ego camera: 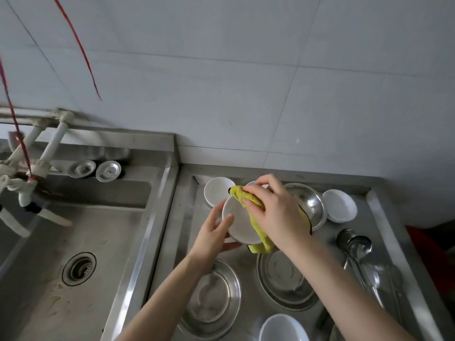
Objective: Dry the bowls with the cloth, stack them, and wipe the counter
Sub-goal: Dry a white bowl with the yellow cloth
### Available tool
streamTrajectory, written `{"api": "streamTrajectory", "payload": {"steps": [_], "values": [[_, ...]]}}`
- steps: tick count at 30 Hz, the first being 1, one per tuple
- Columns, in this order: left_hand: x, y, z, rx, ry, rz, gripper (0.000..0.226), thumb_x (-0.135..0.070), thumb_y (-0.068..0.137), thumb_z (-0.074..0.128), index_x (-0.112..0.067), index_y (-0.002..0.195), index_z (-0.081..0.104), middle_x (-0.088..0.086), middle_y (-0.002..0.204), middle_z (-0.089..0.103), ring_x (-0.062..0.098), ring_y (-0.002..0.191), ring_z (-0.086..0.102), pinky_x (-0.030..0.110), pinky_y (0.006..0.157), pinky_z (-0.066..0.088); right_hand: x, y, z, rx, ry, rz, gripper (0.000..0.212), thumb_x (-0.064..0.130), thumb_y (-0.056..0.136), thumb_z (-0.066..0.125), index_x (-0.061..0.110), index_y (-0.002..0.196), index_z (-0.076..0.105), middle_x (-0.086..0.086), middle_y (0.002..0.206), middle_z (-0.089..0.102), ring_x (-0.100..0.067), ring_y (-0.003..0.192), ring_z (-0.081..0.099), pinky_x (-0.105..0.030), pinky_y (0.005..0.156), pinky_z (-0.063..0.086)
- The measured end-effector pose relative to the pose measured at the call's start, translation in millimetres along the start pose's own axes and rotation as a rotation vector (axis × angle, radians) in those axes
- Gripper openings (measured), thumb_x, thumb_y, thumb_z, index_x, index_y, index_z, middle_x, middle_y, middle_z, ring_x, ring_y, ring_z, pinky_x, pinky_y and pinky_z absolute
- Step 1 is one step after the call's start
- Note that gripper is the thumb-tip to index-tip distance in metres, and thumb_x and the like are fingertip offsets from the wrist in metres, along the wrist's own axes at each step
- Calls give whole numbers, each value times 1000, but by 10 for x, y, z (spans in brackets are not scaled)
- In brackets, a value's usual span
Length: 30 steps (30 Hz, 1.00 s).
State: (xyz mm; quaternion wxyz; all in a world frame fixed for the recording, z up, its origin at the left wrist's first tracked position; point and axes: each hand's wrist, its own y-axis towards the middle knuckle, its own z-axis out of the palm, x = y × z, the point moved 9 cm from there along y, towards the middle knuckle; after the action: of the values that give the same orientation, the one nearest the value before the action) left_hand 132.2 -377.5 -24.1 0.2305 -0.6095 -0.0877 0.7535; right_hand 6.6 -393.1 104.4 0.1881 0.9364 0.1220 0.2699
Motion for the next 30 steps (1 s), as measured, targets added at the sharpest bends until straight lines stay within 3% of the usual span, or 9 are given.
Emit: {"api": "streamTrajectory", "payload": {"steps": [2, 5, 8, 11, 15, 18, 22, 27, 30], "values": [[-76, -138, 121, 29, -22, 38, 34, -25, 102, 50, -37, 134, 48, 10, 111, 71, 27, 99, 71, 40, 80, 59, 99, -56, 23, 55, -51, -27, 20, 31, 85, 69, 21, 102, 70, 3, 98, 52, -10, 75, 53, -17, 58, 43], [-176, -334, 229, 66, -5, 112, 39, -26, 101, 50, -40, 138, 44, 8, 111, 72, 27, 103, 70, 43, 86, 57, 163, -240, 27, 122, -110, -61, 21, 28, 81, 71, 20, 101, 70, 4, 96, 51, -10, 78, 54, -14, 60, 42], [-251, -495, 332, 95, 21, 163, 43, -26, 100, 51, -41, 139, 42, 11, 110, 71, 27, 103, 69, 46, 87, 57, 228, -375, -29, 138, -184, -99, 17, 20, 78, 72, 17, 94, 71, 1, 89, 54, -18, 83, 55, -30, 69, 53], [-263, -559, 374, 65, 42, 168, 44, -26, 101, 50, -41, 141, 41, 14, 107, 71, 29, 101, 70, 49, 88, 57, 311, -464, -144, 147, -268, -173, 18, 27, 80, 67, 21, 96, 72, 3, 88, 63, -22, 91, 56, -42, 78, 50], [-315, -629, 357, 8, 24, 184, 41, -26, 102, 49, -40, 140, 43, 16, 107, 69, 30, 98, 70, 46, 78, 59, 308, -651, -313, 229, -251, -202, 33, 33, 88, 60, 27, 120, 63, 13, 104, 69, -15, 102, 55, -36, 90, 47], [-355, -651, 367, -32, 43, 191, 40, -26, 102, 49, -40, 139, 44, 19, 106, 67, 30, 96, 70, 47, 69, 60, 312, -790, -322, 277, -166, -232, 23, 22, 84, 65, 24, 106, 70, 13, 98, 69, -13, 91, 53, -33, 77, 51], [-337, -718, 530, 20, 115, 198, 38, -28, 103, 44, -47, 136, 48, 15, 107, 66, 27, 96, 69, 46, 68, 60, 324, -831, -302, 313, -9, -199, 21, 13, 85, 66, 21, 103, 73, 10, 96, 67, -12, 90, 48, -21, 77, 43], [-304, -773, 639, 60, 93, 182, 35, -29, 104, 42, -46, 133, 52, 5, 112, 68, 22, 99, 69, 45, 69, 60, 427, -704, -259, 280, -140, -284, 15, 7, 87, 61, 13, 92, 73, 0, 96, 64, -12, 89, 44, -31, 79, 49], [-304, -784, 625, 48, 64, 181, 36, -24, 104, 41, -44, 131, 55, 5, 119, 65, 26, 107, 66, 50, 72, 60, 373, -604, -262, 295, -285, -250, 25, 9, 91, 51, 13, 110, 66, -2, 114, 61, -21, 107, 48, -34, 92, 47]]}}
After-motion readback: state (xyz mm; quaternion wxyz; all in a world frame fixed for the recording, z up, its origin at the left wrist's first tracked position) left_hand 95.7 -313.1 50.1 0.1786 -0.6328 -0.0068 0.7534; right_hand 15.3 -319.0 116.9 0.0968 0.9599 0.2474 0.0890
